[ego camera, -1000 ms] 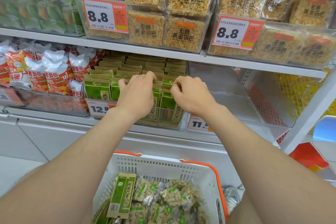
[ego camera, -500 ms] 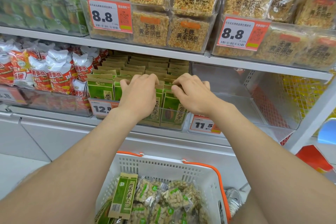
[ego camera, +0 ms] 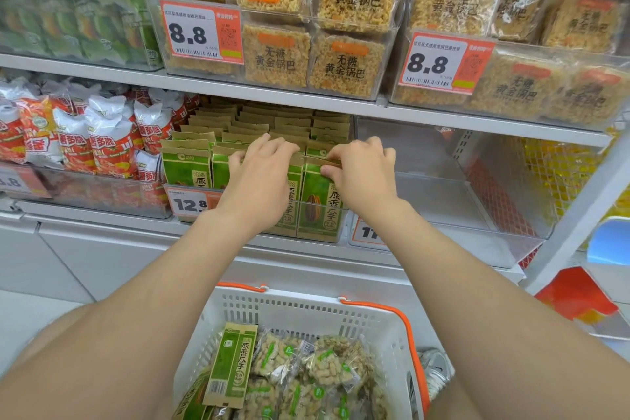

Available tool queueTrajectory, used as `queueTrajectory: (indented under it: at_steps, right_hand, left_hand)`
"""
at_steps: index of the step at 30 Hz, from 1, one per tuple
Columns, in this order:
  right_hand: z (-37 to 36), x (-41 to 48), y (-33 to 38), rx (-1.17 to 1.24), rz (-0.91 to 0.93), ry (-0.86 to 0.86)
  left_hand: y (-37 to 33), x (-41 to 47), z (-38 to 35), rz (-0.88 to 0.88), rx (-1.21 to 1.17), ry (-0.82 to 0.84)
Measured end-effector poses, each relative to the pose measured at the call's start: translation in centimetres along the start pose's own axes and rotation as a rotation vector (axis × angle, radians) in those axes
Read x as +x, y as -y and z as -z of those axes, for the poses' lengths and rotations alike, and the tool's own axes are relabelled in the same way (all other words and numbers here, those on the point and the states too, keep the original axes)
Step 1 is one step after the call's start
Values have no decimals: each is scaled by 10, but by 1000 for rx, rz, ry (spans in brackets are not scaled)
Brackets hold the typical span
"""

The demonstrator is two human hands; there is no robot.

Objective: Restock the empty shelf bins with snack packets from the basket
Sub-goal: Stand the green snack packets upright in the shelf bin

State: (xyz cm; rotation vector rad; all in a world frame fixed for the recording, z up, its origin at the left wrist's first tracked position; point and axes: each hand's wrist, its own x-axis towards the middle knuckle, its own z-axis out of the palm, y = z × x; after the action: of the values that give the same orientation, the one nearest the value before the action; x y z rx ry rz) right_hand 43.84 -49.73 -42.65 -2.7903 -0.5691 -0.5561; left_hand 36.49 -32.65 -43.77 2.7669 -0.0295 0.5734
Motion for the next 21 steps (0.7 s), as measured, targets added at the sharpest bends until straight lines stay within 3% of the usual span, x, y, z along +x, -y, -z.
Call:
queueTrajectory:
  at_steps: [5,7,10,14,21]
  right_hand:
    - [8,-17,17,-22,65,-192]
    - [16,-30,29,83,172,-179]
    - [24,-55,50,158,236,90]
    - [19,-97,70,47,251,434]
    - [0,-174,85,-15,271,685]
  left_hand:
    - [1,-14,8,-63,32,-191]
    - [1,-19,13,-59,42,-160]
    - [3,-35,15,-55,34,7]
    - [8,-69,1,-28,92,275]
    - [32,-150,-43,-11,163,558]
